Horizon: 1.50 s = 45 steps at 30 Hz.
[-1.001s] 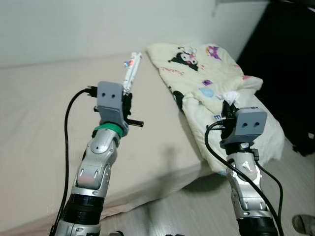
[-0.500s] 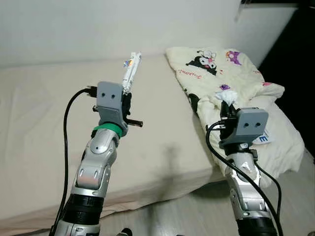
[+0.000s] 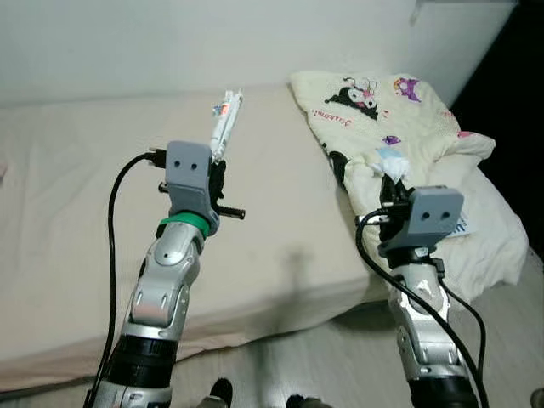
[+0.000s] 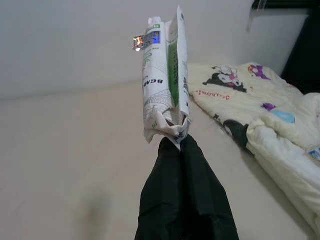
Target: Clean up the room
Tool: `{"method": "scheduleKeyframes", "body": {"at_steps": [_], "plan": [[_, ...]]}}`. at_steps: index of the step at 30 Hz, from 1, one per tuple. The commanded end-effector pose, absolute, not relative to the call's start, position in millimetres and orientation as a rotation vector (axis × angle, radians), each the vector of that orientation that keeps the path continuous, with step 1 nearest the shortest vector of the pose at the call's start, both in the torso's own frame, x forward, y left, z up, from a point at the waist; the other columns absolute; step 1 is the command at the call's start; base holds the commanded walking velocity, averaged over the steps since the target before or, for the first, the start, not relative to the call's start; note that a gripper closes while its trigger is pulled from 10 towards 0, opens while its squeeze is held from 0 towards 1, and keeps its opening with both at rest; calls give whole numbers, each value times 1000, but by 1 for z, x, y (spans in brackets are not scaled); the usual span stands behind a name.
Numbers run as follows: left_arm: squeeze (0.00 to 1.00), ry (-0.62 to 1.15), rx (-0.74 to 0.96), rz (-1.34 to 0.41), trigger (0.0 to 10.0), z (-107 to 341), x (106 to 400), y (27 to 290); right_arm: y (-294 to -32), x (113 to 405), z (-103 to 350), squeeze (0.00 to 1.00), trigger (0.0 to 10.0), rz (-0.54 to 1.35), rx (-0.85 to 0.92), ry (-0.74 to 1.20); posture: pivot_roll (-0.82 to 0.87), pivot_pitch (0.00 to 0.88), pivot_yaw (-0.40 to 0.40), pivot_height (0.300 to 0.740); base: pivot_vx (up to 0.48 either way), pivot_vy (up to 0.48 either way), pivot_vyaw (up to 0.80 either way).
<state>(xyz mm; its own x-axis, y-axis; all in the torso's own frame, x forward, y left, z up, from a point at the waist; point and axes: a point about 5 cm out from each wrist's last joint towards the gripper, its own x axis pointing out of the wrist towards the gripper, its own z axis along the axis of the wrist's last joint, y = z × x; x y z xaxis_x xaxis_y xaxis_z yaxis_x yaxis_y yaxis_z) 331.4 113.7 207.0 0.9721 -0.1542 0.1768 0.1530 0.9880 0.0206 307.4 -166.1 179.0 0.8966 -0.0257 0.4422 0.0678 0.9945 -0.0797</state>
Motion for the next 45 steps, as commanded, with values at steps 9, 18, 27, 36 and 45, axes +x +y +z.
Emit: {"method": "scheduleKeyframes", "body": {"at_steps": [9, 18, 27, 36, 45], "plan": [[0, -166, 8, -153, 10000, 203, 330, 115, -168, 306, 174, 0, 10000, -58, -102, -435, 19, 88, -15, 740, -267, 0, 0], [0, -163, 8, -155, 10000, 203, 330, 115, -168, 306, 174, 0, 10000, -45, -86, -437, 19, 88, -15, 740, 0, 0, 540], [0, -99, 32, -201, 10000, 194, 328, 112, -165, 305, 169, 0, 10000, -18, -68, -414, 21, 90, -16, 740, 0, 0, 766], [0, 35, 239, -172, 10000, 140, 321, 136, -158, 293, 99, 0, 10000, 14, -54, -161, 25, 90, -12, 740, 0, 0, 751], [0, 228, 293, -102, 10000, 84, 302, 149, -146, 283, 70, 0, 10000, 49, -49, -56, 14, 90, -11, 740, 0, 0, 744]]}}
